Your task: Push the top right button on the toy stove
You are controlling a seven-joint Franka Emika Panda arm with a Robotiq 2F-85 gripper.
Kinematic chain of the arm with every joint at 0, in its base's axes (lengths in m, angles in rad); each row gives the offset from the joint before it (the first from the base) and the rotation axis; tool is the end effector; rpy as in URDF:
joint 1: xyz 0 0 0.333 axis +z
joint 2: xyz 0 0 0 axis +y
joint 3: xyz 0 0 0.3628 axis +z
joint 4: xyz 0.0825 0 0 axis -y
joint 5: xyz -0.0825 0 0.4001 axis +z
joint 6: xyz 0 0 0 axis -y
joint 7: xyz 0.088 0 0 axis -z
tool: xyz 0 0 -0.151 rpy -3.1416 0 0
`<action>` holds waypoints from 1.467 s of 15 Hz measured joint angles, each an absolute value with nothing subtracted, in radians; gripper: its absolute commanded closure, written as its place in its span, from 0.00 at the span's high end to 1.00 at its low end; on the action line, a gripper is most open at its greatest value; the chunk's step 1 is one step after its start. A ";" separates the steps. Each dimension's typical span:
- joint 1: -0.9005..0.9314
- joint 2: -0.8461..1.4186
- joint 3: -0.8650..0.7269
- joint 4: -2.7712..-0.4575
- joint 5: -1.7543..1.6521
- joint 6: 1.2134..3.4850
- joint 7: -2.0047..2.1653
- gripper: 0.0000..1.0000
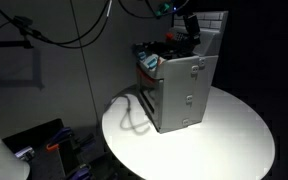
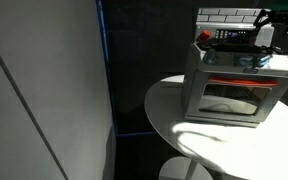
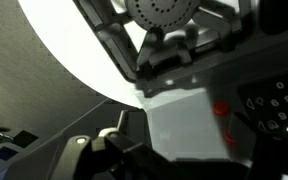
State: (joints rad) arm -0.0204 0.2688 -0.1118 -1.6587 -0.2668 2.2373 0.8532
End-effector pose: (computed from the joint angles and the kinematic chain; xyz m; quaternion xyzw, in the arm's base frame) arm 0.7026 -0.1031 0.4852 0.8937 -0.4012 0.1891 0.0679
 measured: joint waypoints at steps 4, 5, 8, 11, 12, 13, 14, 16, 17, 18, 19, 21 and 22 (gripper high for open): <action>-0.020 0.272 -0.114 -1.657 -0.267 2.237 0.861 1.00; -0.020 0.273 -0.114 -1.656 -0.267 2.237 0.862 1.00; -0.020 0.276 -0.115 -1.652 -0.267 2.237 0.864 1.00; -0.020 0.281 -0.116 -1.646 -0.267 2.237 0.865 1.00; -0.019 0.283 -0.117 -1.644 -0.267 2.237 0.866 1.00; -0.019 0.286 -0.118 -1.641 -0.267 2.237 0.866 1.00; -0.018 0.288 -0.120 -1.638 -0.267 2.237 0.867 1.00; -0.016 0.295 -0.123 -1.630 -0.267 2.237 0.870 1.00; -0.016 0.297 -0.123 -1.627 -0.267 2.237 0.870 1.00; -0.015 0.298 -0.124 -1.625 -0.267 2.237 0.870 1.00; -0.015 0.298 -0.125 -1.625 -0.267 2.237 0.870 1.00; -0.013 0.298 -0.126 -1.625 -0.267 2.236 0.871 1.00; -0.012 0.298 -0.126 -1.625 -0.267 2.235 0.871 1.00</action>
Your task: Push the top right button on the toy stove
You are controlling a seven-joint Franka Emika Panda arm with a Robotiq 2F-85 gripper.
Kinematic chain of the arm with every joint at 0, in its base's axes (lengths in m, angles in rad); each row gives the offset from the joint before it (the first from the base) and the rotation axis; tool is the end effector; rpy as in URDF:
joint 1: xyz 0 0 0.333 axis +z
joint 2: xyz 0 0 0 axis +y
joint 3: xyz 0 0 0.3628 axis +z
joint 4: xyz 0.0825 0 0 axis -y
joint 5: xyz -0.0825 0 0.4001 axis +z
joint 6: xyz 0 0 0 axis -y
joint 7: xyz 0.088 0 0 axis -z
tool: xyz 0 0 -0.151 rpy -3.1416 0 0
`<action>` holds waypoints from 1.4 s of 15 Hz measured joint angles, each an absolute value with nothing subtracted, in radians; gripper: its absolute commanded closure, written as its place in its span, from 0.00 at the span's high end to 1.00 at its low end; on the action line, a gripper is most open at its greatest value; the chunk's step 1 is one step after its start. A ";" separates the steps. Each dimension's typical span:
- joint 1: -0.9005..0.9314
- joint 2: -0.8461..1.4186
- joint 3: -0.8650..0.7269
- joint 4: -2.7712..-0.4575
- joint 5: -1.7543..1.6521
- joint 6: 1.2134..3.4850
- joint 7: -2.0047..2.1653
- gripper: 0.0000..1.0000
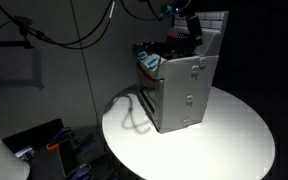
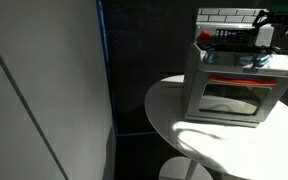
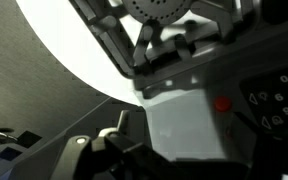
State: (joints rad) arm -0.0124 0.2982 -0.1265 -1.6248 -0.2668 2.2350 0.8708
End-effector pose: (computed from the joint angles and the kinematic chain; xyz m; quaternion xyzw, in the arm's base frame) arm 0.7121 -0.1072 0.4826 0.8885 -0.4109 0.1920 0.0699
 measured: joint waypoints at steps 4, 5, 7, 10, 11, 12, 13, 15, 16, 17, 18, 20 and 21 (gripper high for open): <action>-0.006 0.288 -0.125 -1.625 -0.255 2.200 0.869 1.00; -0.003 0.281 -0.123 -1.625 -0.241 2.181 0.864 1.00; -0.001 0.261 -0.113 -1.625 -0.192 2.133 0.839 1.00; 0.000 0.219 -0.093 -1.626 -0.102 2.042 0.767 1.00; 0.000 0.203 -0.088 -1.627 -0.073 2.006 0.737 1.00; 0.000 0.187 -0.083 -1.627 -0.043 1.965 0.703 1.00; -0.001 0.171 -0.080 -1.627 -0.018 1.924 0.670 1.00; -0.001 0.138 -0.076 -1.627 0.015 1.834 0.607 1.00; -0.001 0.121 -0.075 -1.627 0.018 1.790 0.582 1.00; -0.001 0.106 -0.074 -1.627 0.018 1.748 0.561 1.00; 0.000 0.090 -0.072 -1.627 0.018 1.708 0.541 1.00; 0.000 0.054 -0.067 -1.628 0.015 1.650 0.507 1.00; 0.000 0.036 -0.062 -1.630 0.015 1.630 0.496 1.00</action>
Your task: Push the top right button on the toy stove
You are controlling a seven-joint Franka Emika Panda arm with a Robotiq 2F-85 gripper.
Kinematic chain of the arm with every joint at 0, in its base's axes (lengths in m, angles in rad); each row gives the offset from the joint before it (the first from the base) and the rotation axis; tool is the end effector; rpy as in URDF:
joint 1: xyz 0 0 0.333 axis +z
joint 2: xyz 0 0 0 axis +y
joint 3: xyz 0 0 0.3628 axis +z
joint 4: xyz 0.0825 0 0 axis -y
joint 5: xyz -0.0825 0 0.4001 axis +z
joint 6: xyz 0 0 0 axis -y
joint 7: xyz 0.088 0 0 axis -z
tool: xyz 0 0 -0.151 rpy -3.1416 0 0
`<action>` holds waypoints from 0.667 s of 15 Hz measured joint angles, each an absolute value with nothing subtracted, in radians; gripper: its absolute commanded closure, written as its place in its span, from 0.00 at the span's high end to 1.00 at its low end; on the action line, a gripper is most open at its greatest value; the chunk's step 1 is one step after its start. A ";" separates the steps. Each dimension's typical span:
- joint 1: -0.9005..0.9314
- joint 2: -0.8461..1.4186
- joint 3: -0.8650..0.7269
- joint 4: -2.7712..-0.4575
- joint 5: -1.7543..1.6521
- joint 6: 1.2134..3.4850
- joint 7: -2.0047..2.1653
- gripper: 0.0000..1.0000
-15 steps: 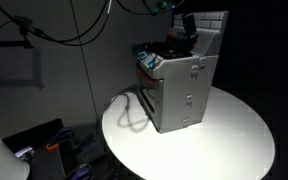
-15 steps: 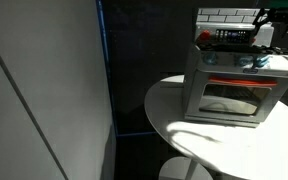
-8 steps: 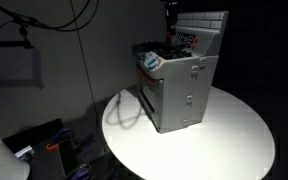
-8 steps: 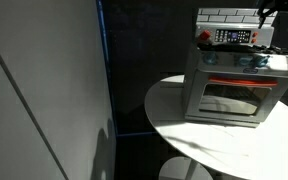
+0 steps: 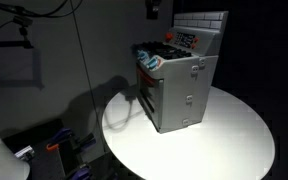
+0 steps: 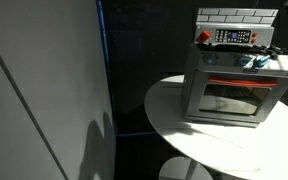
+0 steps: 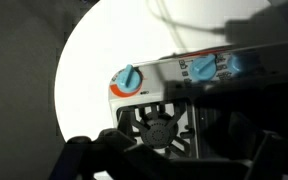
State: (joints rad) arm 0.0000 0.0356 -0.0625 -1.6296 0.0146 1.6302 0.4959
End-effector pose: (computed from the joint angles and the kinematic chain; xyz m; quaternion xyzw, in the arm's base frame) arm 0.5831 -0.0338 0.5831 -0.9610 0.2761 0.0184 0.0023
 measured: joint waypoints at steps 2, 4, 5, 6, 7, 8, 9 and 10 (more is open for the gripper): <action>0.000 -0.006 -0.050 -1.636 0.015 1.600 0.482 1.00; 0.001 -0.050 -0.036 -1.647 0.015 1.576 0.467 1.00; 0.001 -0.073 -0.028 -1.655 0.016 1.564 0.458 1.00; 0.001 -0.098 -0.021 -1.661 0.017 1.552 0.445 1.00; 0.002 -0.121 -0.015 -1.668 0.020 1.539 0.430 1.00; 0.002 -0.143 -0.010 -1.675 0.023 1.527 0.417 1.00; 0.002 -0.163 -0.006 -1.682 0.025 1.519 0.405 1.00; 0.002 -0.179 -0.002 -1.686 0.028 1.511 0.395 1.00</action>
State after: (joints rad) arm 0.0016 -0.1794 -0.0022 -1.6865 0.0285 1.5108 0.3952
